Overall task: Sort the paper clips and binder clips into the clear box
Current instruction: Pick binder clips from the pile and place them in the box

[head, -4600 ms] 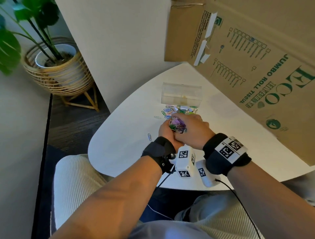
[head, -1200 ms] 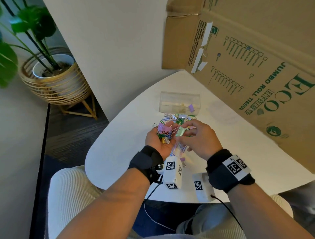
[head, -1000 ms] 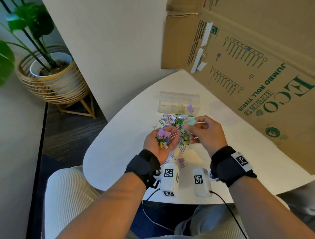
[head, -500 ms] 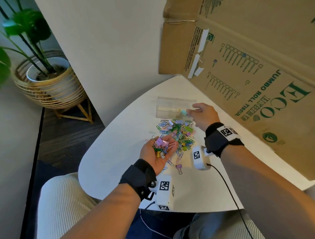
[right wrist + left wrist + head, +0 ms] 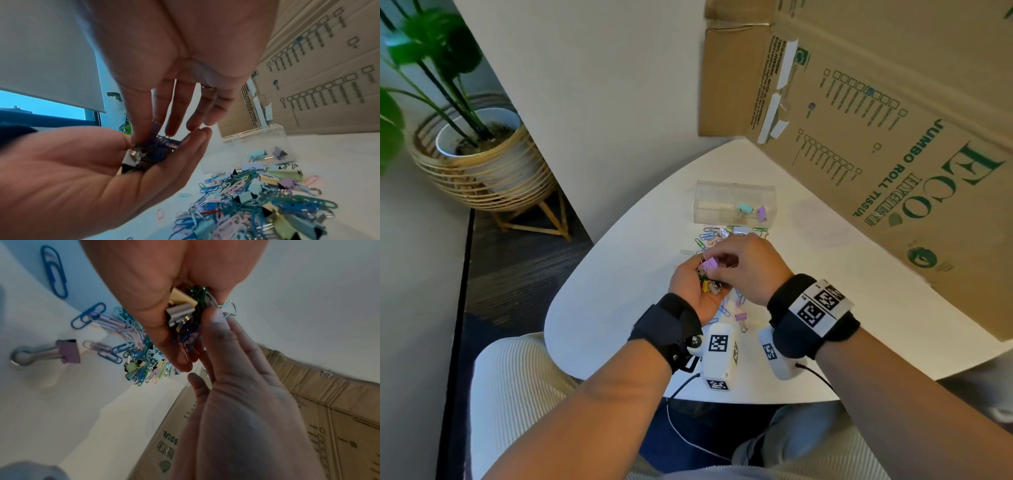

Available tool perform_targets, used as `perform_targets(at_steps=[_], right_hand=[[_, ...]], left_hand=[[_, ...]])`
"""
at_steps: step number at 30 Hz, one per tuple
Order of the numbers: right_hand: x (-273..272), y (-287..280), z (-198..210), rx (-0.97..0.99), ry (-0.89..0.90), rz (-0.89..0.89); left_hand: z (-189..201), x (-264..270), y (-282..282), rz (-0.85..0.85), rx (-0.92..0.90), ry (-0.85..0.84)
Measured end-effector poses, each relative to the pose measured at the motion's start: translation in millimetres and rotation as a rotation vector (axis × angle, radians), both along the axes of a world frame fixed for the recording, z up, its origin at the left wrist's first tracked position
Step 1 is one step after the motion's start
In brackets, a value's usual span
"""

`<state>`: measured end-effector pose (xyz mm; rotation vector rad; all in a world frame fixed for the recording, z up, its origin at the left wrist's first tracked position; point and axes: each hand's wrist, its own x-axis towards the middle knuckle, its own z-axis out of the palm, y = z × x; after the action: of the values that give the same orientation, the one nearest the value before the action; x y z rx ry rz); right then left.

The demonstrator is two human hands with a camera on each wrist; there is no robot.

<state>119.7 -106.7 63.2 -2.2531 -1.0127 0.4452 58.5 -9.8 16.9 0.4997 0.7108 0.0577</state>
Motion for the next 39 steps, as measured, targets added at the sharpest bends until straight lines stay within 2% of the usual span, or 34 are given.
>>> perform_targets(at_steps=[2, 6, 10, 13, 15, 18, 20, 26, 30, 39], right_hand=[[0, -2, 1, 0.065, 0.024, -0.048], [0, -8, 4, 0.244, 0.219, -0.175], [2, -13, 0, 0.302, 0.225, -0.239], [2, -13, -1, 0.265, 0.230, -0.258], [1, -11, -3, 0.165, 0.236, -0.207], [0, -6, -5, -0.023, 0.102, -0.092], [-1, -5, -7, -0.009, 0.064, -0.092], [2, -15, -6, 0.283, 0.341, -0.278], [8, -22, -7, 0.358, 0.455, -0.348], [13, -31, -8, 0.291, 0.232, -0.533]], left_hand=[[0, 0, 3, 0.007, -0.021, -0.016], [-4, 0, 8, 0.020, -0.075, -0.031], [-7, -1, 8, 0.020, -0.083, -0.036], [-12, -3, 7, 0.003, -0.077, -0.022], [-13, -3, 6, -0.026, -0.091, -0.039], [-13, -2, 6, -0.034, -0.095, -0.046], [-12, -1, 5, -0.028, -0.114, -0.043], [-12, -1, 7, -0.031, -0.132, -0.089], [-11, 3, 2, -0.055, -0.124, -0.064], [-10, 4, -1, 0.038, -0.077, -0.016]])
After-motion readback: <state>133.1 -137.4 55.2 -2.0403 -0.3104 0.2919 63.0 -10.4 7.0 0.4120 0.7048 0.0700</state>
